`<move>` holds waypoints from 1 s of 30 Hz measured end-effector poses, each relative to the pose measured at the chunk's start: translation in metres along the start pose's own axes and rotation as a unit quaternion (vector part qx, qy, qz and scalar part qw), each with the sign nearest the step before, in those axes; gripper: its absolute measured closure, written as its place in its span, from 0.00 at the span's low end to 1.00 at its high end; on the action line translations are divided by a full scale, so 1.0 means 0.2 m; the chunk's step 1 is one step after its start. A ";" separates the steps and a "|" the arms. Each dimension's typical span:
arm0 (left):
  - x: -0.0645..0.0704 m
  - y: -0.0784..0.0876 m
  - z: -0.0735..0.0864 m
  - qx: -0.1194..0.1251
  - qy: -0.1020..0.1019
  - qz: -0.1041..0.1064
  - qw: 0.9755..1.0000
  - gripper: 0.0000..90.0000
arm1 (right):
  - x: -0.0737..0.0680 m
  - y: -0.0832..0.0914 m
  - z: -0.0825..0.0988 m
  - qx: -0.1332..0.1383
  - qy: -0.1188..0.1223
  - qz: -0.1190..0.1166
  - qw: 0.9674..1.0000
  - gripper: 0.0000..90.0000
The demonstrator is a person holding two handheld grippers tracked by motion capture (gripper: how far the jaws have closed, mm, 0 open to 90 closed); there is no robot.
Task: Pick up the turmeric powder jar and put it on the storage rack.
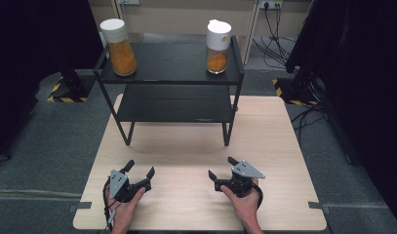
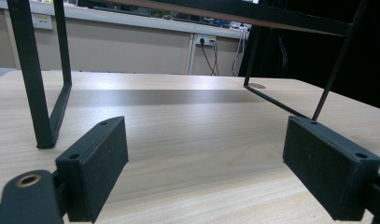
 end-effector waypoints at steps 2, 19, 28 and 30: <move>0.00 0.00 0.00 0.000 0.000 0.000 1.000 0.15 | 0.00 0.00 0.01 -0.002 0.000 0.000 1.000 0.07; 0.00 0.00 0.00 0.000 -0.001 0.000 1.000 0.15 | 0.02 -0.01 0.05 -0.002 -0.007 0.004 1.000 0.07; 0.00 0.00 0.00 -0.001 0.001 0.000 1.000 0.15 | 0.02 -0.01 0.05 0.001 -0.005 0.002 1.000 0.07; 0.00 0.00 0.00 -0.001 0.000 0.000 1.000 0.15 | 0.02 -0.01 0.05 0.001 -0.004 0.002 1.000 0.07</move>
Point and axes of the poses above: each handheld gripper's, and its own axes: y roughly backward along the jaws, z roughly out of its underside, x roughly to its right, the point moved 8 cm from there along -y, roughly forward along the jaws, and after that the axes turned 13 degrees about -z, right-handed, at the moved point
